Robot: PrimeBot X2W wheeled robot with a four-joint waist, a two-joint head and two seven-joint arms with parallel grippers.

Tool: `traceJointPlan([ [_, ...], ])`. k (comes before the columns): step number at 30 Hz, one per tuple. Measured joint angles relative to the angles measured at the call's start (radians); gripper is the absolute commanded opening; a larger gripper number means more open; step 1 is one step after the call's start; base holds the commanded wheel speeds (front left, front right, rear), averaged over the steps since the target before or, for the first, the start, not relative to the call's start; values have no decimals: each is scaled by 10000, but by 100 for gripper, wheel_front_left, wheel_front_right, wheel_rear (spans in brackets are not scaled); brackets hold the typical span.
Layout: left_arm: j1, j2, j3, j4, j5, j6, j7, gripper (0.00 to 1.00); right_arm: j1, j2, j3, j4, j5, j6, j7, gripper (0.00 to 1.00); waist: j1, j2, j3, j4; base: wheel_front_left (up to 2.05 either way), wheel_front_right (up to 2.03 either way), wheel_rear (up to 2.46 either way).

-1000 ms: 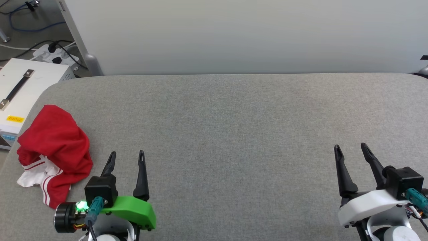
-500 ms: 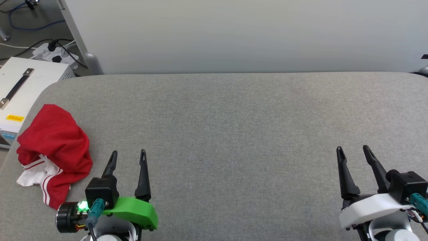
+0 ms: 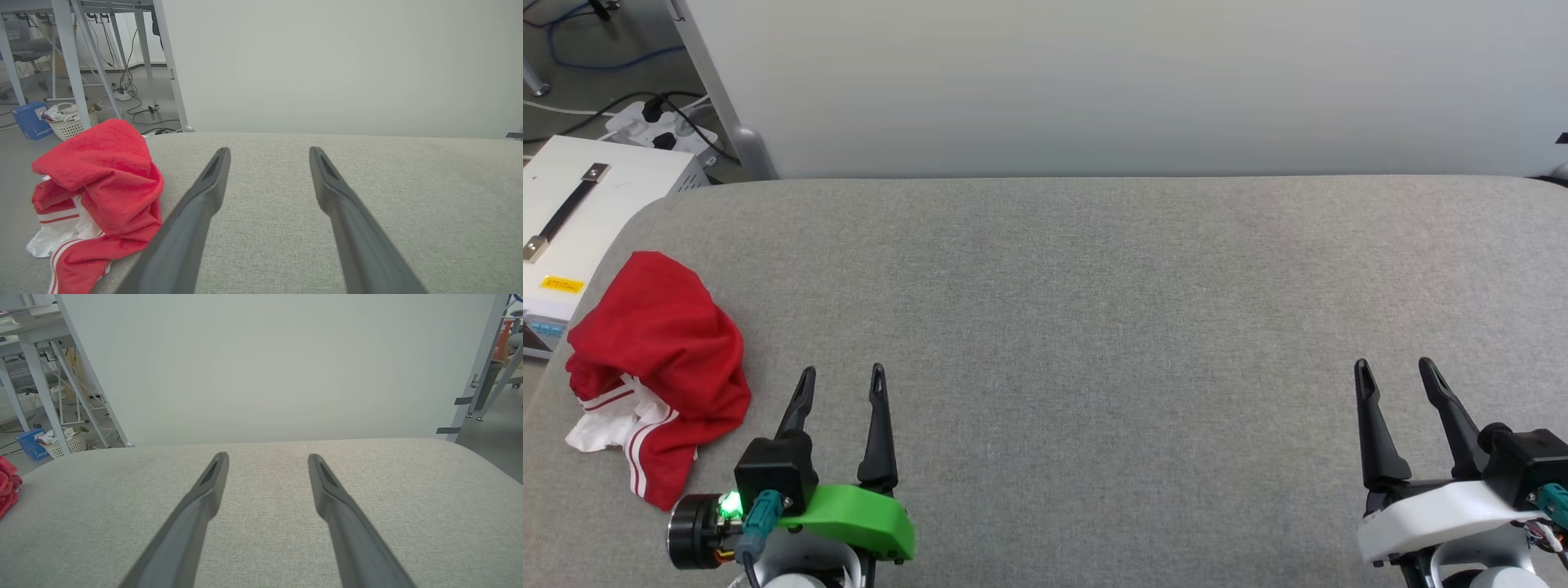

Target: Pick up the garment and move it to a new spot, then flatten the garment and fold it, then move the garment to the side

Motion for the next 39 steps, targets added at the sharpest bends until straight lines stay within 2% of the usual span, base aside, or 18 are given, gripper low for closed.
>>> traceJointPlan([
  [12,-1,0,-127,73,-73,77,-249,100,112,0,-75,-33,265,0,-247,100,0,0,77,84,0,0,0],
  [19,-12,-2,-107,140,-134,222,-355,100,125,0,-40,-104,314,0,-380,100,0,0,154,404,0,0,0],
  [26,-113,-6,21,171,-247,303,-545,100,130,4,69,-228,255,0,-535,100,0,0,293,1037,0,0,0],
  [39,-268,-8,343,228,-721,508,-819,100,115,13,318,-357,38,0,-794,100,0,0,639,2706,0,0,0],
])
